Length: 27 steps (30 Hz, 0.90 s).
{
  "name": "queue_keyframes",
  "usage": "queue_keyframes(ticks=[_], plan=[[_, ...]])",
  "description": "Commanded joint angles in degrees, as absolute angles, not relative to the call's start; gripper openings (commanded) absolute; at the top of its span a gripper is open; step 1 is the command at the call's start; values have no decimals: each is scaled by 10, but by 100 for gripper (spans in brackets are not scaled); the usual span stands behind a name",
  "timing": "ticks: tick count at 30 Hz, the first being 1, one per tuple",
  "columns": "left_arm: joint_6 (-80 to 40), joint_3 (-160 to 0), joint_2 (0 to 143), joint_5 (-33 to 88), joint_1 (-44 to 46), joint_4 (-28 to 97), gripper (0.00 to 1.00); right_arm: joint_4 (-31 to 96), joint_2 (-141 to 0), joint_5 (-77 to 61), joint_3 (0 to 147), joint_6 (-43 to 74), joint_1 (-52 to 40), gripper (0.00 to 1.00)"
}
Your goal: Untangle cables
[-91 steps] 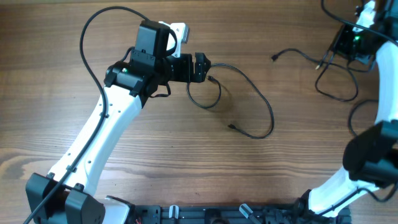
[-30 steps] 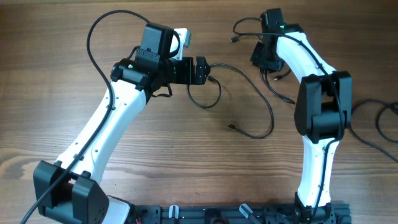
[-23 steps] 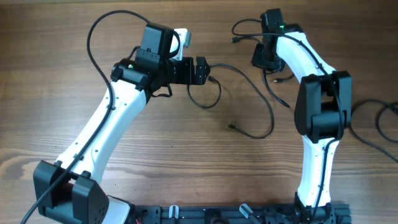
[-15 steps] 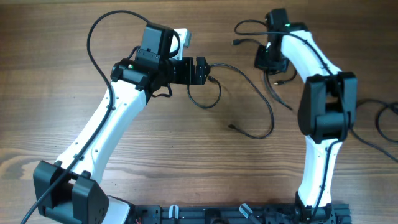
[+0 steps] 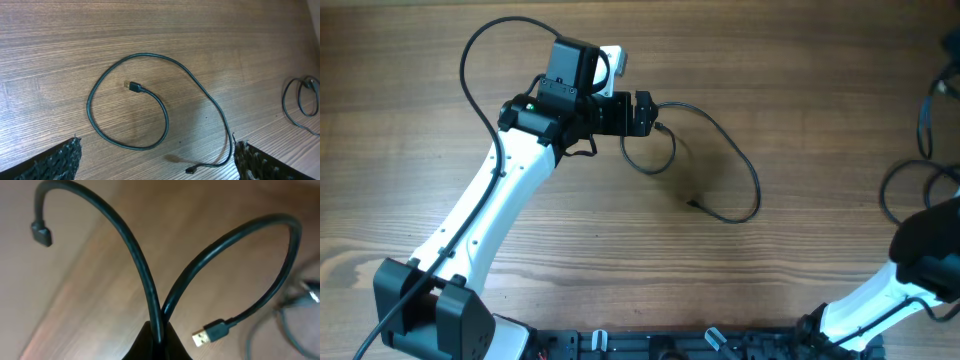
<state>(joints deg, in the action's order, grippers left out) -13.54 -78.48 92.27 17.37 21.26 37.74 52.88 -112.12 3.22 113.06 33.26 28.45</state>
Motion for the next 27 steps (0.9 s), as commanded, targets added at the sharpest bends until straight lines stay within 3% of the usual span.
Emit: queue_keyframes(ticks=[1,5,10,13,14,15,16,22,27], plan=[[-124,-779,928,168,211,376,100,549,-1153,54,1120,436,328,4],[-124,-779,928,168,211,378,100,543,-1175,56,1073,480,378,4],[-124,-779,928,168,211,378,100,525,-1210,133,1060,345,399,4],[-124,-779,928,168,211,378,100,530,-1210,166,1060,345,399,7],[-124,-779,928,168,211,378,100,536,-1210,159,1060,345,399,27],[-124,-779,928,168,211,378,100,538,-1210,145,1060,345,399,82],[-124,-779,928,168,211,378,100,539,-1210,141,1060,344,399,100],[-124,-779,928,168,211,382,100,546,-1191,39,1064,293,399,100],[-124,-779,928,168,211,382,100,529,-1118,-231,1082,175,389,96]])
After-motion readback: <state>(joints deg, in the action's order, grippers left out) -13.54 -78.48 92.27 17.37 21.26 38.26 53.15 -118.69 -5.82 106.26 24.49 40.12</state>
